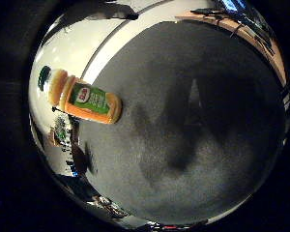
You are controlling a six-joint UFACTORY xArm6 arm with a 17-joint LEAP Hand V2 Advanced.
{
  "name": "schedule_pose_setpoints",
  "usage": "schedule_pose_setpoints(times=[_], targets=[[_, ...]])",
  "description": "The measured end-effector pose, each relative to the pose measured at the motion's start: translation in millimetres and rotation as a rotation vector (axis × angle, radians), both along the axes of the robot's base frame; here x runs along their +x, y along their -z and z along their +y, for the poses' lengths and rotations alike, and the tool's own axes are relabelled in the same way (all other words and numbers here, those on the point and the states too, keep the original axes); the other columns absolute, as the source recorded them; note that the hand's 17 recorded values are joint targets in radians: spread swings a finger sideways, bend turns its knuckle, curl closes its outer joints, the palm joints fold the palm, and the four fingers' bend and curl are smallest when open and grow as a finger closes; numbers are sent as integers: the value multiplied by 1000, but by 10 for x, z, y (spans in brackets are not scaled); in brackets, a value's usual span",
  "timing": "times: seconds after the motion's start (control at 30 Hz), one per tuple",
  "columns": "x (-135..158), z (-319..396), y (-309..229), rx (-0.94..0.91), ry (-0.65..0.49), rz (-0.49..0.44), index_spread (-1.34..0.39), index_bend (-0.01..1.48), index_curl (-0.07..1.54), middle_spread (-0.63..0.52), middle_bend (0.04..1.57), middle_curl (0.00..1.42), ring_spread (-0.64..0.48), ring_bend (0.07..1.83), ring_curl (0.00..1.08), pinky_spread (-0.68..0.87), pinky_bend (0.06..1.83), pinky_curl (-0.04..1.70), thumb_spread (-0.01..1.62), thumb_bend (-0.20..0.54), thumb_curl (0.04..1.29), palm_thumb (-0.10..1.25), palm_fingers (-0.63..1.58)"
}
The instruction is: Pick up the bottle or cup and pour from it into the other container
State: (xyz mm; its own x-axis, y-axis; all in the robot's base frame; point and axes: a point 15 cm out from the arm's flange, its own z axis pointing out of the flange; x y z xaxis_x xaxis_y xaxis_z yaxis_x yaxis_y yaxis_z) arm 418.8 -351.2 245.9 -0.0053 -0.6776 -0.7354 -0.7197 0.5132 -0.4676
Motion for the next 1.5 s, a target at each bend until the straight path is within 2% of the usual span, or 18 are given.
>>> schedule_pose_setpoints(times=[0.6, 0.8, 1.07, 1.2, 1.37, 1.5], targets=[[268, 328, 327, 29, -71, 38, -219, 156, 275, 41, 366, 353, 101, 594, 214, 398, 919, -6, 1016, -26, 317, 559, 184], [310, 392, 319, 24, -89, 36, -204, 161, 279, 30, 374, 353, 76, 652, 217, 413, 978, -7, 1006, -25, 322, 576, 255], [435, 639, 343, 22, -149, 44, -190, 182, 308, 11, 402, 357, 24, 729, 211, 369, 968, -13, 990, -25, 329, 591, 363], [465, 754, 360, 26, -177, 46, -202, 179, 318, -19, 422, 362, -20, 830, 221, 263, 999, -13, 988, -20, 337, 624, 473], [429, 851, 349, 51, -203, 46, -253, 205, 341, -85, 547, 401, -97, 975, 247, 71, 1041, -19, 986, -21, 357, 683, 714], [433, 938, 325, 70, -224, 45, -297, 226, 377, -139, 650, 447, -141, 1046, 280, -177, 1155, -1, 974, -19, 386, 746, 1067]])
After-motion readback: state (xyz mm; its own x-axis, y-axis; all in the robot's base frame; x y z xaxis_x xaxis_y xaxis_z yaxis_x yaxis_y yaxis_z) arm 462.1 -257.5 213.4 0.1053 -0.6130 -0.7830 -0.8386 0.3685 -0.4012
